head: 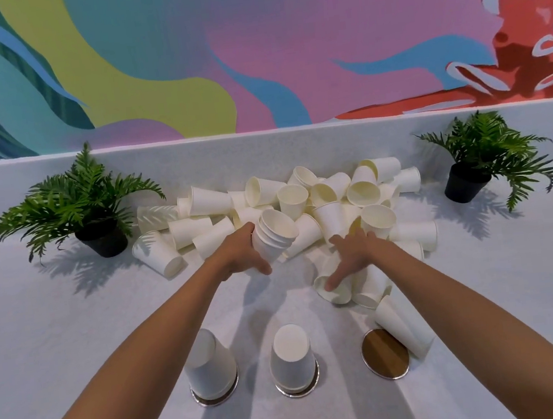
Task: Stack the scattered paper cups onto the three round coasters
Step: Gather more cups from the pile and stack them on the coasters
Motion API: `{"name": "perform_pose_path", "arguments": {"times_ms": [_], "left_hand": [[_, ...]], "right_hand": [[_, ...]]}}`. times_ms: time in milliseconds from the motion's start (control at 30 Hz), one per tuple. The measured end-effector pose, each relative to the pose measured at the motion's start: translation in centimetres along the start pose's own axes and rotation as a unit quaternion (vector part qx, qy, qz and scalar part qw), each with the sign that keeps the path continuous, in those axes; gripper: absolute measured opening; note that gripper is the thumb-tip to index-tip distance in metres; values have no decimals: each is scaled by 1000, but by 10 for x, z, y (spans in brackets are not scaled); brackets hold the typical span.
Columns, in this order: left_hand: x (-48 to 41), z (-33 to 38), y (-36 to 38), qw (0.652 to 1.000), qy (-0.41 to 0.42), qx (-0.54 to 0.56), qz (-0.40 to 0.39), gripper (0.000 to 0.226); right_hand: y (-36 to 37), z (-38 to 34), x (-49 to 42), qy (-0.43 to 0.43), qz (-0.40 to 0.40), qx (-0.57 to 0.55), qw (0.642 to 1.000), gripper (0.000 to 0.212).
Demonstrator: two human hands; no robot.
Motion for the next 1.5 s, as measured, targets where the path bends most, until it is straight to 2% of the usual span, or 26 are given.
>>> {"name": "perform_pose_path", "arguments": {"times_ms": [67,167,233,267,300,367,433,500,533,600,667,767,833,900,967,1033,1067,1133,1200,1267,1367,1500], "left_hand": [[0,0,1,1000,3,-3,1,77],[-1,-1,-1,1000,-1,-1,2,77],[0,-4,-4,1000,-6,-3,9,77],[0,-6,-6,1000,-10,-5,16,78],[0,-7,-8,1000,-13,-7,25,79],[1,-9,-12,999,-19,-7,44,81],[2,-9,-14,998,-24,-2,57,83],[3,-8,-15,998,-24,4,60,83],[3,-6,-15,998,-23,4,59,84],[4,-1,-13,998,-19,-5,57,81],[6,5,-12,998,-15,-15,59,76],[12,15,-10,998,-2,-23,61,75],[17,23,-9,997,20,-35,63,74],[23,34,-8,994,48,-76,64,73],[28,46,-7,987,76,-124,64,74],[33,57,-6,982,95,-152,54,75],[36,62,-3,980,103,-166,45,74],[40,69,3,971,113,-210,33,69],[43,75,10,956,120,-267,35,66],[47,82,20,933,139,-331,38,61],[58,95,38,884,178,-430,45,50],[74,106,63,846,201,-491,50,40]], "right_hand": [[7,-1,-4,0,7,0,1000,107],[2,-2,-9,-7,53,-1,999,91],[-12,-5,-8,-31,98,-77,992,79],[-22,-8,-5,-47,121,-163,978,70],[-33,-11,0,-59,138,-274,950,61],[-56,-17,11,-77,176,-468,863,52],[-73,-19,17,-80,202,-578,786,41],[-83,-24,22,-85,187,-643,738,28],[-85,-29,24,-91,172,-651,734,26],[-90,-36,26,-100,173,-612,765,26],[-94,-41,30,-103,213,-547,803,29],[-95,-43,34,-99,259,-506,817,22],[-93,-44,38,-92,270,-461,841,21],[-89,-47,42,-91,253,-386,882,25],[-81,-52,46,-99,203,-281,933,26],[-70,-52,51,-107,154,-206,960,17],[-65,-49,54,-115,140,-210,961,18],[-52,-42,61,-137,104,-312,934,21],[-45,-32,69,-144,97,-401,899,55],[-35,-24,79,-144,80,-391,906,71],[-12,-16,92,-134,30,-322,937,69],[31,-5,100,-110,-22,-334,936,57]]}}
Point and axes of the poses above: each hand's wrist, its own x-axis away from the middle knuckle, its own y-axis out of the palm, z = x × y, the point moved 6 cm from there along -x, towards the middle knuckle, and after that the axes turned 4 degrees about -y, right-handed, at the moved point
